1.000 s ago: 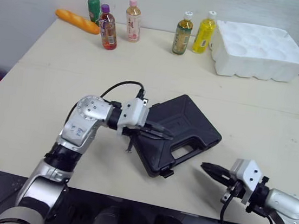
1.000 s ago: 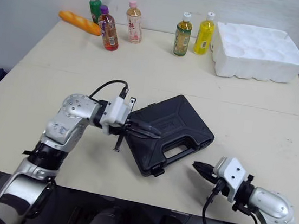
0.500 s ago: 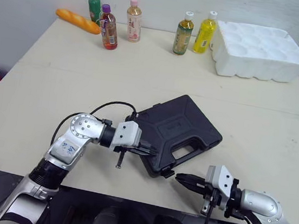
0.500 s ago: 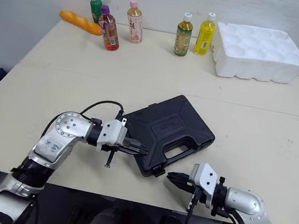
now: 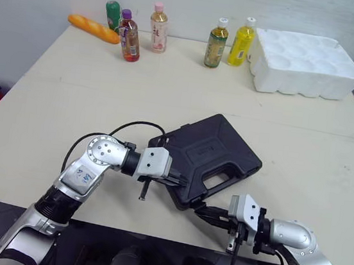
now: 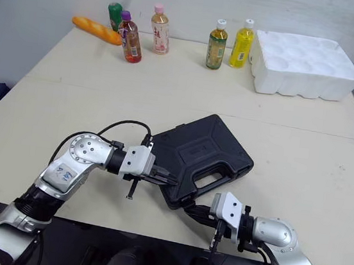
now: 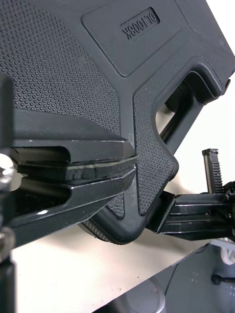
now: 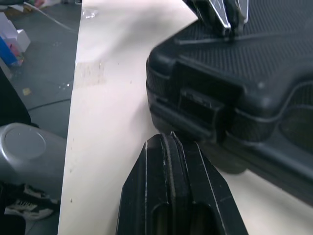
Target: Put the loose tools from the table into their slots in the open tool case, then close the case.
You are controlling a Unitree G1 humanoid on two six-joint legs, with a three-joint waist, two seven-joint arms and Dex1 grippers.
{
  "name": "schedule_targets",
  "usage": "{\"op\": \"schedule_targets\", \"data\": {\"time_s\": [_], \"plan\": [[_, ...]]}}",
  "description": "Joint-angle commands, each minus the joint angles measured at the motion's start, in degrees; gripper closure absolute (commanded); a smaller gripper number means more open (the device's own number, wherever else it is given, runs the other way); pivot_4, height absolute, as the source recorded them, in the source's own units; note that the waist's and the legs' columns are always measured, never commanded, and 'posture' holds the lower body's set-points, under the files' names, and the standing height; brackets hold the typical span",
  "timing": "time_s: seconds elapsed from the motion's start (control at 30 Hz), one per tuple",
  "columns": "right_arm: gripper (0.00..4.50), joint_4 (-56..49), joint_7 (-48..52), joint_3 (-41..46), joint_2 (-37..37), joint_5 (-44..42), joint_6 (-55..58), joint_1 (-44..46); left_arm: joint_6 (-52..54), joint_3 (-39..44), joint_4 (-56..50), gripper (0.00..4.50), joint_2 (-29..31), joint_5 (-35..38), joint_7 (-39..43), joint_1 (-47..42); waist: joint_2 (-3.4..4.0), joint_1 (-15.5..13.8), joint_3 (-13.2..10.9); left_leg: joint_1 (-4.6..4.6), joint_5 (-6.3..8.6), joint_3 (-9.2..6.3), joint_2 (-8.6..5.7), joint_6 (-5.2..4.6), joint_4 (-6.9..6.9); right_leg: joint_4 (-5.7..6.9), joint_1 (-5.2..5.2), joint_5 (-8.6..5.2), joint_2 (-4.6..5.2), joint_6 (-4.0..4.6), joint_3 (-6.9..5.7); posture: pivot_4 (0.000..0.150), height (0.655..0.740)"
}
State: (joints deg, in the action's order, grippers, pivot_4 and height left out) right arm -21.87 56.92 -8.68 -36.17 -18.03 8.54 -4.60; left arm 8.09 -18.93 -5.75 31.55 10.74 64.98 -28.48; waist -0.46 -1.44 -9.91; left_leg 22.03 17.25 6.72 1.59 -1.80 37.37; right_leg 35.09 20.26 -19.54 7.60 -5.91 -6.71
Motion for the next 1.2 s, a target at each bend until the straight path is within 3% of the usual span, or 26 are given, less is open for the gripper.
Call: {"op": "schedule_targets", "data": {"time_s": [0.03,0.23,0.83,1.0,1.2], "plan": [[4.5,-1.65,-0.39,0.18,0.57,-0.56,-1.15,0.61,3.86,-6.04,4.61,4.44,1.6,-7.48,-0.99,2.94,0.01,0.01,0.04,-0.05,0.01,0.0,0.0,0.0,0.0,0.0,-0.05,0.0,0.01,0.0,0.0,0.15,0.74],[4.5,-4.02,-0.72,2.06,0.18,-2.87,1.22,2.08,4.35,-7.12,3.5,4.44,1.31,-7.27,-1.0,3.02,0.04,0.08,0.05,-0.79,0.36,0.0,0.06,-0.03,-0.14,-0.23,-0.73,-0.03,0.01,0.05,0.05,0.15,0.74],[4.5,-1.93,-0.93,2.65,1.24,-3.23,4.45,4.12,4.45,-6.54,5.9,4.44,2.57,-7.21,-1.48,3.88,0.31,1.45,0.22,-0.88,0.42,0.0,0.17,0.0,-0.24,-0.13,-0.7,-0.05,-0.03,0.1,0.13,0.15,0.74],[4.5,-3.67,0.81,8.22,-3.59,-5.19,4.81,1.1,11.84,2.65,0.52,4.44,2.02,3.12,-2.79,3.34,0.39,1.44,0.22,-0.85,0.41,0.0,0.16,-0.07,-0.27,-0.15,-0.66,-0.06,-0.02,0.11,0.13,0.15,0.74],[4.5,-4.76,3.2,16.36,-9.57,-8.32,5.65,-2.62,11.99,11.77,-3.17,4.44,3.7,9.99,-2.67,2.5,0.33,1.38,-0.37,-0.5,0.26,0.01,0.16,0.06,-0.28,-0.11,-0.32,-0.07,-0.05,0.14,0.1,0.15,0.74]]}}
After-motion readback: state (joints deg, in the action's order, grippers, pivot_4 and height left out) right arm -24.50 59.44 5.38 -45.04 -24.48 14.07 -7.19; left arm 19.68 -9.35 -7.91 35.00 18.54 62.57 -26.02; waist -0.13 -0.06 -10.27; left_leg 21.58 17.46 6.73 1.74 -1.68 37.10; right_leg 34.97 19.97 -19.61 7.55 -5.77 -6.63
